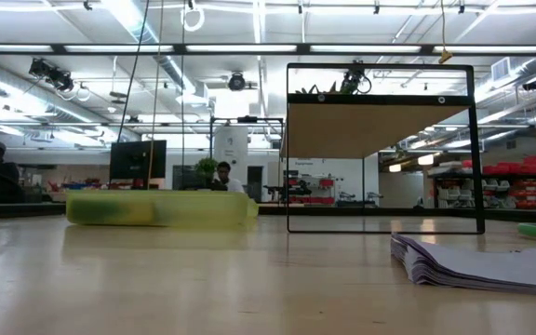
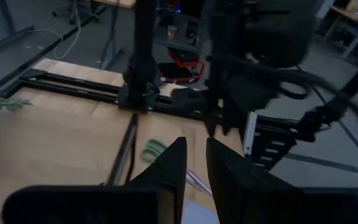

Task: Pack school essentials
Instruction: Put the pen into the supply box

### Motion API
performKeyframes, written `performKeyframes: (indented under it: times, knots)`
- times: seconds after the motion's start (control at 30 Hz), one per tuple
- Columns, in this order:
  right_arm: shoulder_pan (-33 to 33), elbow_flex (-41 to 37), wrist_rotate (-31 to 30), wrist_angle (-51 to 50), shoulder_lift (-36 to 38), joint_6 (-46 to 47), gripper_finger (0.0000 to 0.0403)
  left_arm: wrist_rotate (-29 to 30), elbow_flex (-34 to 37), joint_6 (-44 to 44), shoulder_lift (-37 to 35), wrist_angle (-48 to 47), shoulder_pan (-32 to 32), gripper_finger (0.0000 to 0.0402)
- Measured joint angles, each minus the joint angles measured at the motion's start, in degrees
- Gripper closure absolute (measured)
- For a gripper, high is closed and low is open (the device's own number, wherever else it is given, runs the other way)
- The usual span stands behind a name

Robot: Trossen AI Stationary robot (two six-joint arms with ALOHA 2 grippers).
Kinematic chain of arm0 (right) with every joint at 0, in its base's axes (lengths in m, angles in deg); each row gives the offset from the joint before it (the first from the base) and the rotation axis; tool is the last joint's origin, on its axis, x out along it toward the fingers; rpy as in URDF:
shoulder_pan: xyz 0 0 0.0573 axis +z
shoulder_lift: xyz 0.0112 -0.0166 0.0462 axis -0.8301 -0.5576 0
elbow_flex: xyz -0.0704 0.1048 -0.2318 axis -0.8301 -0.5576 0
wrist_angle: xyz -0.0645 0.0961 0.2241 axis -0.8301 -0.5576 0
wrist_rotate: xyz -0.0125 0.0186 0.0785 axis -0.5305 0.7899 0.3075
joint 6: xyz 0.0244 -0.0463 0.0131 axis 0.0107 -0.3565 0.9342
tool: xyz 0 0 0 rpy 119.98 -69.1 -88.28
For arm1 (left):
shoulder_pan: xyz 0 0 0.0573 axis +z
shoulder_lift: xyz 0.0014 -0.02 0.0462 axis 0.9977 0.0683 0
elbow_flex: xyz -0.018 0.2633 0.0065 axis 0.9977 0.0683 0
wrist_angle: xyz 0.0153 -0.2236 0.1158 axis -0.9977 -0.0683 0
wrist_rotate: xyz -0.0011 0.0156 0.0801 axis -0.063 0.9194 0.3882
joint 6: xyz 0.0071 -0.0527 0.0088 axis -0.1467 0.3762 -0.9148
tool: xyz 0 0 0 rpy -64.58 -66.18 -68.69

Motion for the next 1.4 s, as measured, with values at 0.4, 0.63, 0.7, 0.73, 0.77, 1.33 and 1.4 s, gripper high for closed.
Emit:
performKeyframes:
  times: [0.4,0.63,0.7,0.73,0.77,1.33,1.4]
  knots:
    - [7.2,-19.7,1.9,14.0,7.5,2.0,0.0253,-0.1,0.0,1.4,0.0,-5.5,-2.3,0.0336]
    - [8.0,-29.9,1.9,28.7,7.5,6.6,0.0253,0.0,0.0,3.2,0.0,-7.5,-2.2,0.0334]
    - [8.3,-32.1,1.2,32.3,7.5,5.6,0.0253,0.0,0.0,3.6,0.0,-7.6,-2.3,0.0332]
    - [8.3,-32.8,0.6,32.9,7.5,5.1,0.0253,0.0,0.0,4.0,0.0,-7.6,-2.3,0.0330]
    - [8.3,-33.4,-0.1,33.2,7.5,4.8,0.0253,0.0,0.0,4.7,0.0,-7.7,-2.3,0.0329]
    - [10.9,-42.8,-8.7,53.9,7.5,2.3,0.0253,-0.6,0.0,6.3,0.0,-8.1,-2.2,0.0322]
    - [9.9,-44.5,-8.7,57.0,7.5,1.7,0.0253,-0.6,0.0,6.4,0.0,-8.1,-2.2,0.0322]
